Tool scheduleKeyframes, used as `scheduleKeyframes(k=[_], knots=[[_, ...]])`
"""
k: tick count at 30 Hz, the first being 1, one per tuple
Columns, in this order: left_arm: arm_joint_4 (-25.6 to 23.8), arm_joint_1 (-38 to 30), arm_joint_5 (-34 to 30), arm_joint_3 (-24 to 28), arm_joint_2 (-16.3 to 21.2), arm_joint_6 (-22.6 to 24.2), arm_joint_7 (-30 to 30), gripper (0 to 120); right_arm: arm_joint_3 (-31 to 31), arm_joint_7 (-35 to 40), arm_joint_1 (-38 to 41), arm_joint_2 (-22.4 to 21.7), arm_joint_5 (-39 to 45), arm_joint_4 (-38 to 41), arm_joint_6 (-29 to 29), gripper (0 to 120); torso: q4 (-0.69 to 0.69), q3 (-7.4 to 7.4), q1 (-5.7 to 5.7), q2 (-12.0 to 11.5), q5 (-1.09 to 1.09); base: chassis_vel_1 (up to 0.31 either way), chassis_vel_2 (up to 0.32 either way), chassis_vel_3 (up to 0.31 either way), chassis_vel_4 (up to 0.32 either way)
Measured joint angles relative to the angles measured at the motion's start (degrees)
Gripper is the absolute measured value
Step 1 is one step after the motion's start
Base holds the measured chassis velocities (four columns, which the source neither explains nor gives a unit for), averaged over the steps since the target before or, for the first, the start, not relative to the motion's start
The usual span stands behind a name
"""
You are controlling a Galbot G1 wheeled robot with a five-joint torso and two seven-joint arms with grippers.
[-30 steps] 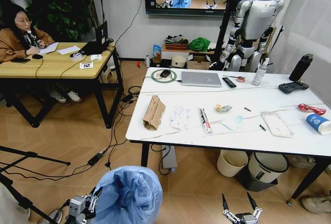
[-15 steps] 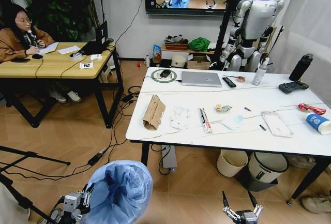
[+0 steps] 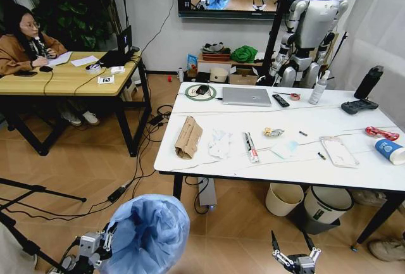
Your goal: Pick up the trash bin and place the trash from the table into it.
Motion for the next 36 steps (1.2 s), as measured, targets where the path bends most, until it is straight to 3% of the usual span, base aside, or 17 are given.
scheduleKeyframes(k=[9, 13, 19, 22, 25, 29, 30, 35, 36], knots=[[-2.0, -0.6, -2.6, 0.7, 1.4, 2.7, -1.3, 0, -1.5, 1.6, -3.7, 0.0, 5.3, 10.8, -5.4, 100, 0.0, -0.02, -0.03, 0.0, -0.01, 0.0, 0.0, 0.0, 0.0], [-2.4, -0.9, -2.9, 1.1, 2.1, 3.4, -2.2, 0, -1.7, 4.1, -4.5, -2.1, 6.3, 14.1, -6.7, 100, 0.0, -0.02, -0.03, -0.1, -0.01, 0.0, 0.0, 0.0, 0.0], [-3.7, -0.6, -4.2, 1.6, 2.5, 4.9, -3.1, 0, -2.0, 5.8, -5.6, -8.2, 9.8, 19.8, -10.5, 100, -0.01, -0.03, -0.04, -0.1, 0.0, 0.0, 0.0, 0.0, 0.0], [-4.7, 0.0, -4.6, 1.4, 2.5, 5.4, -3.3, 0, -3.6, 7.0, -5.2, -13.2, 15.9, 24.9, -16.6, 100, 0.0, -0.03, -0.04, -0.1, 0.0, 0.0, 0.0, 0.0, 0.0], [-5.0, 0.2, -4.7, 1.3, 2.5, 5.5, -3.4, 0, -4.1, 7.7, -4.7, -14.7, 17.8, 26.1, -18.3, 100, 0.0, -0.03, -0.04, -0.1, -0.01, 0.0, 0.0, 0.0, 0.0], [-6.8, 1.7, -6.2, 0.9, 2.0, 7.2, -4.5, 0, -6.6, 14.2, -0.1, -22.6, 24.9, 30.0, -27.0, 100, 0.0, -0.04, -0.04, -0.1, 0.01, 0.0, 0.0, 0.0, 0.0], [-6.8, 1.7, -6.2, 0.9, 2.0, 7.2, -4.5, 0, -6.6, 14.2, -0.1, -22.6, 24.9, 30.0, -27.0, 100, 0.0, -0.04, -0.04, -0.1, 0.01, 0.0, 0.0, 0.0, 0.0], [-8.9, 3.5, -7.4, 0.8, 0.4, 9.2, -5.2, 0, -10.9, 17.9, 6.4, -32.5, 30.3, 30.1, -34.4, 100, 0.01, -0.04, -0.05, -0.1, 0.01, 0.0, 0.0, 0.0, 0.0], [-8.9, 3.5, -7.4, 0.8, 0.4, 9.2, -5.2, 0, -10.9, 17.9, 6.4, -32.5, 30.3, 30.1, -34.4, 100, 0.01, -0.04, -0.05, -0.1, 0.01, 0.0, 0.0, 0.0, 0.0]])
